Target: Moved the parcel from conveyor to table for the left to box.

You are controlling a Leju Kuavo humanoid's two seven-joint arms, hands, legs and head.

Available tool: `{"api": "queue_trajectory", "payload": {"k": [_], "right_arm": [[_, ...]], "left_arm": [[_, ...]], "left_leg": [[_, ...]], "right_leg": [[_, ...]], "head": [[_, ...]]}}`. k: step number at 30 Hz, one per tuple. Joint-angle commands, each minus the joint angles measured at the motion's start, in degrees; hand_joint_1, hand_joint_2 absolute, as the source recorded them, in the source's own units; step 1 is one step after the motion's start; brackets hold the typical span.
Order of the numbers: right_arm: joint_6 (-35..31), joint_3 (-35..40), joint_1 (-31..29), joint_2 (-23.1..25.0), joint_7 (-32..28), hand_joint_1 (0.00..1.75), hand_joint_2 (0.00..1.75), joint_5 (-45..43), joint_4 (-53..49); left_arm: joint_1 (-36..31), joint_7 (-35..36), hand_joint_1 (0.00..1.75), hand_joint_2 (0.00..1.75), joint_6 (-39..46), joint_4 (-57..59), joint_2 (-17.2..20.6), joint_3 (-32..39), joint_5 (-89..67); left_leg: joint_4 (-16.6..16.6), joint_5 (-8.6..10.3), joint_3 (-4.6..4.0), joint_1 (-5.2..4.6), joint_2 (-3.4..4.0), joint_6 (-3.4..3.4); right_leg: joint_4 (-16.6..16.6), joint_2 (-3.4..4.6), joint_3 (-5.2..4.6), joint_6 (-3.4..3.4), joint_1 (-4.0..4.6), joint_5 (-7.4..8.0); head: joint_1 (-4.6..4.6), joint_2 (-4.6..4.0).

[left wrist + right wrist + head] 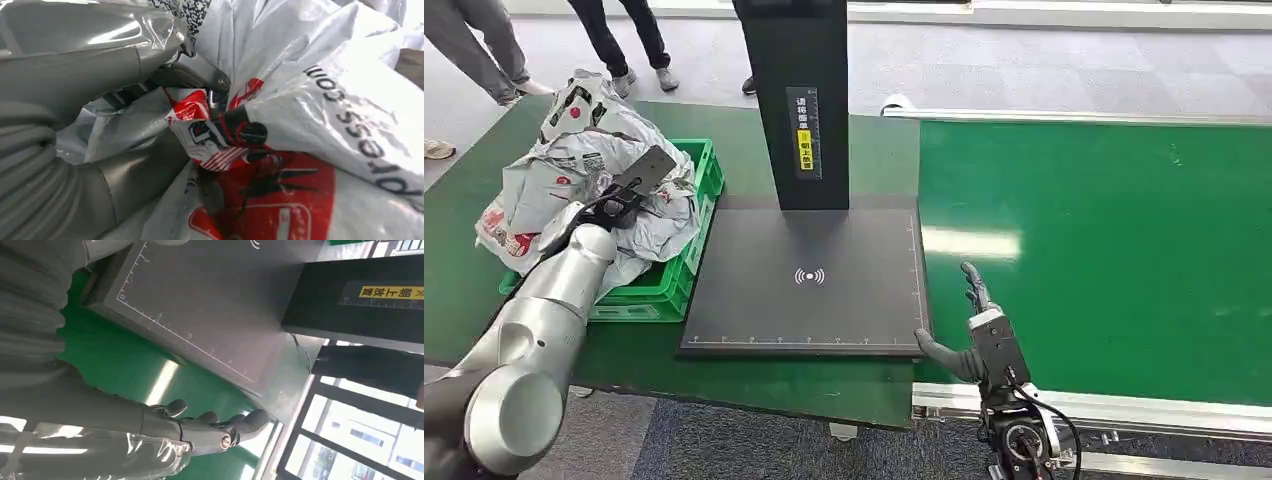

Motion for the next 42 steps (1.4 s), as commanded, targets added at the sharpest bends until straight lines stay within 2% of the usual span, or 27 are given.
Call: {"api": "queue_trajectory", "payload": {"k": [1, 2, 4, 7, 8, 10, 12, 13, 14, 15, 16, 17, 18, 19, 20, 21, 22, 24, 27, 30, 33, 37, 38, 39, 40, 42], "right_arm": [[0.2, -1.0, -1.2, 0.1, 0.1, 0.0, 1.75, -0.1, 2.6], [0.2, -1.0, -1.2, 0.1, 0.1, 0.0, 1.75, -0.1, 2.6], [0.2, -1.0, -1.2, 0.1, 0.1, 0.0, 1.75, -0.1, 2.6], [0.3, -0.9, -1.1, 0.1, 0.3, 0.0, 1.75, 0.1, 2.7], [0.5, -0.7, -1.1, 0.2, 0.4, 0.0, 1.75, 0.4, 2.7], [0.7, -0.7, -1.2, 0.3, 0.4, 0.0, 1.75, 0.6, 3.0], [0.8, -0.7, -1.2, 0.3, 0.5, 0.0, 1.75, 0.7, 3.1], [0.8, -0.8, -0.8, 0.3, 0.5, 0.0, 1.75, 0.7, 2.5], [0.9, -1.2, 0.0, 0.2, 0.5, 0.0, 1.75, 0.6, 1.3], [1.0, -1.3, 0.7, 0.1, 0.7, 0.0, 1.75, 0.7, -0.1], [1.1, -1.3, 1.0, 0.1, 0.8, 0.0, 1.75, 0.6, -0.6], [1.1, -1.2, 1.0, 0.2, 0.8, 0.0, 1.75, 0.6, -0.8], [1.3, -0.4, 0.5, -0.1, 0.5, 0.0, 1.75, 0.5, -0.1], [1.0, 0.5, -0.4, -0.2, 0.1, 0.0, 1.75, 0.1, 1.4], [0.3, 1.0, -1.3, -0.1, -0.5, 0.0, 1.75, -0.3, 3.1], [-0.5, 1.6, -1.9, -0.2, -1.1, 0.0, 1.75, -0.6, 4.3], [-0.8, 1.9, -2.1, -0.3, -1.3, 0.0, 1.75, -0.9, 4.9], [-1.7, 2.8, -2.7, -0.7, -2.1, 0.0, 1.75, -1.7, 6.3], [-2.3, 3.5, -3.1, -1.1, -2.8, 0.0, 1.75, -2.5, 7.3], [-2.5, 3.6, -3.2, -1.2, -2.9, 0.0, 1.75, -2.7, 7.6], [-3.2, 4.2, -3.5, -1.6, -3.5, 0.0, 1.75, -3.5, 8.4], [-4.0, 4.7, -3.8, -2.2, -4.2, 0.0, 1.75, -4.3, 9.2], [-4.2, 4.9, -3.8, -2.3, -4.2, 0.0, 1.75, -4.9, 9.4], [-4.2, 5.0, -3.8, -2.4, -4.2, 0.0, 1.75, -4.9, 9.4], [-4.3, 5.2, -3.9, -2.6, -4.2, 0.0, 1.75, -5.0, 9.5], [-4.4, 5.4, -4.1, -2.7, -4.3, 0.0, 1.75, -5.2, 9.7]], "left_arm": [[2.9, 0.5, 1.75, 1.75, -1.2, 5.5, -1.0, 0.8, -0.1], [2.9, 0.5, 1.75, 1.75, -1.2, 5.5, -1.0, 0.8, -0.1], [2.9, 0.5, 1.75, 1.75, -1.2, 5.5, -1.0, 0.8, -0.1], [3.2, 1.9, 1.75, 1.75, -4.0, 6.1, -0.8, 0.1, -0.8], [3.6, 2.1, 1.75, 1.75, -4.9, 6.3, -0.7, 0.1, -0.7], [4.5, 1.7, 1.75, 1.75, -5.4, 6.2, -0.5, -0.2, -0.9], [4.9, 1.8, 1.75, 1.75, -4.9, 6.1, -0.4, -0.9, -1.6], [5.1, 2.9, 1.75, 1.75, -1.8, 5.3, -0.5, -1.9, -2.8], [5.2, 4.0, 0.45, 1.75, 6.2, 4.3, -1.0, -2.3, -3.8], [5.4, 3.5, 0.0, 1.75, 15.4, 2.4, -1.5, -2.1, -4.3], [5.4, 2.6, 0.0, 1.75, 19.9, 1.8, -1.7, -1.8, -4.1], [5.7, 1.4, 0.0, 1.75, 27.8, 0.4, -1.4, -2.4, -5.3], [7.2, -5.9, 0.0, 0.0, 39.1, -4.1, -1.0, -1.7, -3.5], [9.1, -9.3, 0.0, 0.0, 43.7, -9.2, -0.5, 0.9, -3.6], [10.2, -12.3, 0.0, 0.0, 43.7, -12.5, -0.2, 3.1, -4.0], [11.4, -15.7, 0.0, 0.0, 43.7, -16.5, -1.2, 6.8, -4.6], [11.9, -17.5, 0.0, 0.0, 43.7, -18.4, -1.7, 8.8, -5.7], [13.1, -27.5, 0.0, 0.0, 43.7, -25.4, -5.2, 17.9, -6.0], [13.4, -37.6, 0.0, 0.0, 43.7, -30.1, -8.7, 26.0, -8.0], [13.5, -39.8, 0.0, 0.0, 43.7, -31.0, -9.6, 27.7, -8.2], [11.4, -50.6, 0.0, 0.0, 43.7, -33.1, -13.3, 37.3, -8.5], [10.6, -51.3, 0.0, 0.0, 43.7, -33.5, -14.3, 38.2, -7.9], [10.4, -48.3, 0.0, 0.0, 43.7, -29.4, -9.4, 33.3, -3.7], [11.0, -49.1, 0.0, 0.0, 43.7, -32.0, -13.2, 36.0, -6.9], [9.8, -51.3, 0.0, 0.0, 43.7, -31.5, -14.4, 39.0, -7.9], [10.1, -51.3, 0.0, 0.0, 43.7, -31.1, -14.5, 38.0, -5.5]], "left_leg": [[0.0, 0.12, -0.26, 0.0, 0.06, 0.02], [-0.1, 0.3, -0.55, 0.01, 0.13, 0.04], [0.0, 0.11, -0.29, 0.01, 0.04, 0.02], [0.0, 0.1, -0.27, 0.01, 0.05, 0.02], [-0.1, 0.3, -0.54, 0.02, 0.14, 0.04], [-0.2, 0.24, -0.35, -0.01, 0.14, 0.03], [-0.1, 0.26, -0.42, -0.02, 0.14, 0.02], [0.0, 0.2, -0.35, -0.01, 0.1, 0.02], [0.1, 0.1, -0.22, 0.01, 0.02, 0.01], [0.0, 0.24, -0.46, 0.01, 0.06, 0.01], [0.0, 0.16, -0.3, 0.0, -0.08, 0.01], [-0.1, 0.36, -0.64, 0.02, -0.05, 0.02], [0.1, 0.18, -0.42, 0.04, -0.06, 0.0], [0.0, 0.29, -0.66, 0.05, 0.07, 0.01], [0.1, 0.1, -0.39, 0.06, 0.21, -0.01], [0.0, 0.17, -0.52, 0.07, 0.55, 0.0], [0.0, 0.06, -0.34, 0.06, 0.61, -0.01], [0.0, 0.03, -0.36, 0.05, 0.69, -0.01], [0.0, 0.02, -0.61, 0.08, 0.65, 0.01], [0.0, 0.01, -0.82, 0.05, 0.73, 0.01], [0.0, 0.0, -1.02, 0.05, 0.68, -0.01], [0.0, 0.02, -1.17, 0.04, 0.61, 0.0], [0.0, 0.02, -1.15, 0.05, 0.61, 0.01], [0.0, 0.02, -1.17, 0.06, 0.61, -0.01], [0.0, 0.02, -1.15, 0.05, 0.71, -0.02], [0.0, 0.06, -1.19, 0.04, 0.48, 0.0]], "right_leg": [[0.0, 0.03, -0.28, -0.01, 0.01, 0.14], [-0.2, 0.08, -0.57, -0.01, 0.02, 0.34], [0.0, 0.01, -0.28, 0.0, 0.02, 0.12], [0.0, 0.02, -0.26, 0.0, 0.02, 0.12], [-0.2, 0.08, -0.54, 0.0, 0.03, 0.34], [-0.2, 0.09, -0.37, 0.0, 0.0, 0.27], [-0.1, 0.1, -0.43, -0.01, -0.01, 0.3], [0.0, 0.06, -0.34, 0.0, 0.0, 0.23], [0.0, 0.0, -0.19, 0.01, 0.01, 0.12], [0.0, 0.02, -0.44, 0.0, 0.01, 0.27], [0.0, -0.11, -0.23, 0.01, 0.01, 0.15], [-0.1, -0.1, -0.59, 0.01, 0.02, 0.36], [0.0, -0.09, -0.38, 0.01, 0.04, 0.19], [0.0, 0.01, -0.65, 0.0, 0.06, 0.35], [0.0, 0.14, -0.43, -0.03, 0.07, 0.2], [-0.1, 0.42, -0.65, -0.1, 0.08, 0.39], [0.0, 0.46, -0.47, -0.15, 0.07, 0.32], [-0.1, 0.55, -0.54, -0.14, 0.07, 0.32], [-0.1, 0.52, -0.8, -0.14, 0.1, 0.3], [-0.1, 0.55, -1.02, -0.13, 0.07, 0.28], [0.0, 0.52, -1.23, -0.14, 0.07, 0.26], [-0.1, 0.45, -1.34, -0.13, 0.06, 0.25], [-0.1, 0.45, -1.32, -0.13, 0.07, 0.26], [-0.1, 0.45, -1.36, -0.14, 0.08, 0.26], [0.0, 0.55, -1.39, -0.16, 0.07, 0.28], [-0.1, 0.32, -1.33, -0.14, 0.06, 0.25]], "head": [[0.0, 0.0], [0.0, 0.0], [0.02, 0.0], [0.0, 0.0], [0.0, 0.0], [0.0, 0.0], [0.0, 0.0], [0.0, 0.0], [0.0, 0.0], [0.0, 0.0], [0.0, 0.0], [0.0, -0.02], [0.02, 0.0], [0.04, 0.0], [0.04, 0.0], [0.04, 0.0], [0.02, 0.0], [0.02, 0.0], [0.02, 0.0], [0.02, 0.0], [0.02, 0.0], [0.02, 0.0], [0.02, 0.0], [0.0, 0.0], [0.02, 0.0], [0.0, -0.02]]}}
